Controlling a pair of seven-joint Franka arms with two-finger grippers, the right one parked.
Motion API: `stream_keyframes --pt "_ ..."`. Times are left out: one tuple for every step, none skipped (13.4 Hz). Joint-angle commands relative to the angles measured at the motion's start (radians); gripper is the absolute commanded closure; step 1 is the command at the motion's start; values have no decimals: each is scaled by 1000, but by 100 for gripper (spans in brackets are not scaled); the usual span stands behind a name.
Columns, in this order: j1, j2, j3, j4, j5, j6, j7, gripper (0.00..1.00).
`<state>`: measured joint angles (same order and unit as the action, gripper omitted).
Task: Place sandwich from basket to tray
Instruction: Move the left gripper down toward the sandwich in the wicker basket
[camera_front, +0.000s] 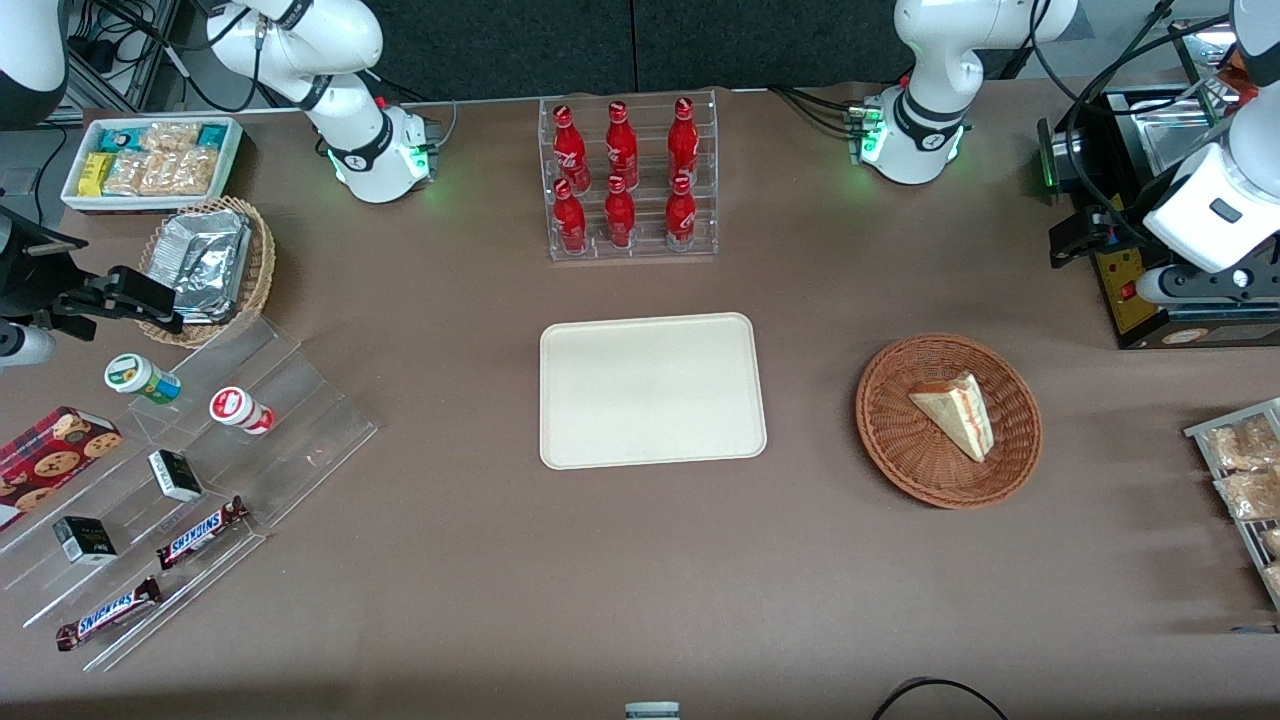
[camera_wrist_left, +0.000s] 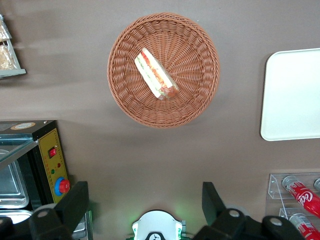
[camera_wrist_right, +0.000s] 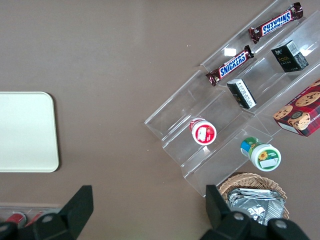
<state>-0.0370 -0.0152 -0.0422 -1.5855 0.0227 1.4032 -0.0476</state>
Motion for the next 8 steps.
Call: stream_keyframes --pt "-9 9 -11 6 22 19 0 0" --pt "-9 9 -12 -5 23 26 0 0" --pt "-8 9 -12 -31 22 39 -1 0" --pt "-6 8 -10 -68 22 59 -5 0" --pt "-6 1 -10 -117 22 88 -17 0" --pt "-6 -3 -10 -161 22 130 -52 0" --pt "-6 1 -10 -191 22 163 -124 0" --pt "-9 15 -11 -206 22 189 -214 0"
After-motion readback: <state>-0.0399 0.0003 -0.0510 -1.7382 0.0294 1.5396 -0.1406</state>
